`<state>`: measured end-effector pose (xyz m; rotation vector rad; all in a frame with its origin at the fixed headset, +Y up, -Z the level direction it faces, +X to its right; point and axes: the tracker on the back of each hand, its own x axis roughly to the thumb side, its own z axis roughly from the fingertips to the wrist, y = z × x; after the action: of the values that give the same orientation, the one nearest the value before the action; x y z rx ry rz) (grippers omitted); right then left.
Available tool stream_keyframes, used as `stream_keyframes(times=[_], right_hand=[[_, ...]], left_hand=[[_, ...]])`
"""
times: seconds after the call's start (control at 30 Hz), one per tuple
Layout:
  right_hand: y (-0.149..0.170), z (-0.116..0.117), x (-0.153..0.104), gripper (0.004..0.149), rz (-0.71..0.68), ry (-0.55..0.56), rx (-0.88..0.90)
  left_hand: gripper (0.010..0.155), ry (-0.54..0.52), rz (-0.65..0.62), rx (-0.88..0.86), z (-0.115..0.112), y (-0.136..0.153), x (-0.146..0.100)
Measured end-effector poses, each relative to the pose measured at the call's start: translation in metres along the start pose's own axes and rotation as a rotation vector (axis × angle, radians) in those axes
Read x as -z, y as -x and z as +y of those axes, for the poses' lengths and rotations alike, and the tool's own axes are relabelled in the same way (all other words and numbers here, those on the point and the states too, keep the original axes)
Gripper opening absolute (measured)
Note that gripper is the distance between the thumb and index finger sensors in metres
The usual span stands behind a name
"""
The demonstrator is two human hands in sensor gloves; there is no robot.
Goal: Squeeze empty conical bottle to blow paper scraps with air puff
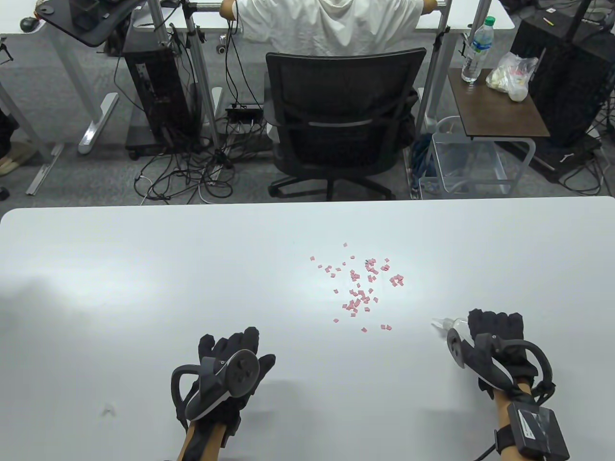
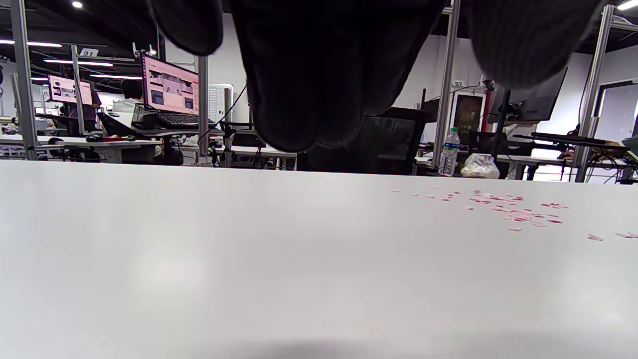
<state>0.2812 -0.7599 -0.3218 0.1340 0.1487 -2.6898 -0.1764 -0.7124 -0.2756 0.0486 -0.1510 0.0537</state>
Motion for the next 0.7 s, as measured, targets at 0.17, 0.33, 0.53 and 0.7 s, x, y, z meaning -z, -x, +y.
stream_keyframes(times=[0.17, 0.33, 0.53, 0.7], right_hand=[[-0.009, -0.009, -0.007, 0.062, -0.123, 0.079, 0.040], [-0.017, -0.016, -0.007, 0.065, -0.160, 0.111, 0.012], [-0.013, -0.015, 0.002, 0.071, -0.001, 0.083, -0.051], [-0.005, -0.012, 0.005, 0.060, 0.071, 0.067, -0.078]], left_hand=[[0.073, 0.002, -0.002, 0.001, 0.000, 0.000, 0.000], [0.073, -0.002, -0.003, 0.000, 0.000, 0.000, 0.000], [0.073, -0.001, 0.002, -0.001, 0.000, 0.000, -0.001], [0.073, 0.001, 0.003, -0.006, 0.000, 0.001, 0.000]])
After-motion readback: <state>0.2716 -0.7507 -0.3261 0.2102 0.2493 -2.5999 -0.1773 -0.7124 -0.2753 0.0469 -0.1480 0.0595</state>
